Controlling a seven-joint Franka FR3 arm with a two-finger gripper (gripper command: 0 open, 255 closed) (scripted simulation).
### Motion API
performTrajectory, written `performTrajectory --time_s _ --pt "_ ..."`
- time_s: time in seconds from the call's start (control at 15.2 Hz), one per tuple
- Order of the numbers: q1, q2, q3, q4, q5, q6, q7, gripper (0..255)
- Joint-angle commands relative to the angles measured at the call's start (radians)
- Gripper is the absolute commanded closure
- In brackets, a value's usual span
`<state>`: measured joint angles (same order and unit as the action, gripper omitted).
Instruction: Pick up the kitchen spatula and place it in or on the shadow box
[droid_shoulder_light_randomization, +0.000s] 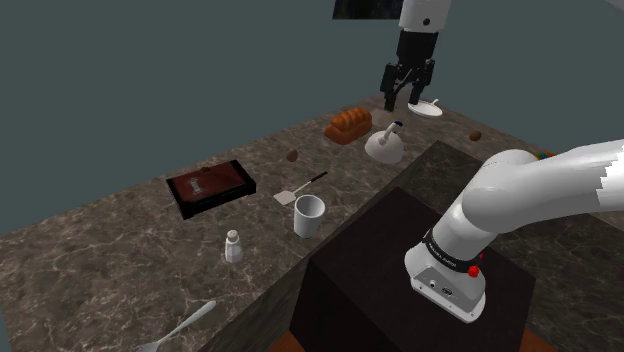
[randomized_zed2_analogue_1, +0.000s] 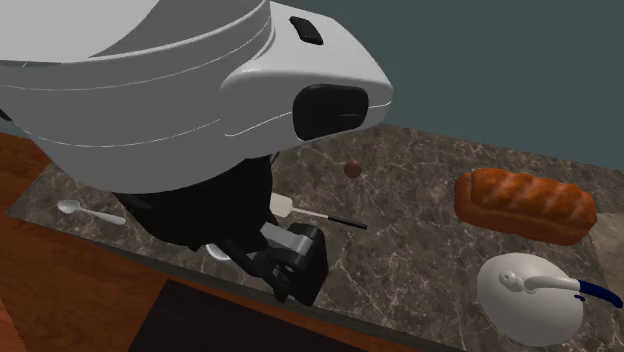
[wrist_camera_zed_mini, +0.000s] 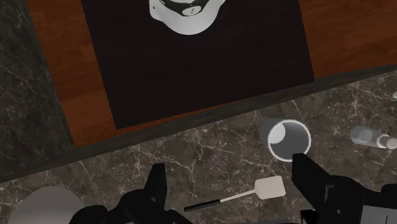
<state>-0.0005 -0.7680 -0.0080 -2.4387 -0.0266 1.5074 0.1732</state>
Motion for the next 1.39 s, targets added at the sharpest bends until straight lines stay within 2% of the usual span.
performTrajectory --time_s 0.0,0.59,0.99,1.32 --pt "0.0 0.0 0.0 0.0 0.0 0.0 0.0 0" --pt "-0.051 0.139 0.132 -0.174 0.098 0.358 0.351 0" --pt "-0.095 0.329 0.217 -0.211 0.128 0.618 0.581 0" --pt "-0.145 0.533 0.276 -0.191 0.101 0.826 0.79 0"
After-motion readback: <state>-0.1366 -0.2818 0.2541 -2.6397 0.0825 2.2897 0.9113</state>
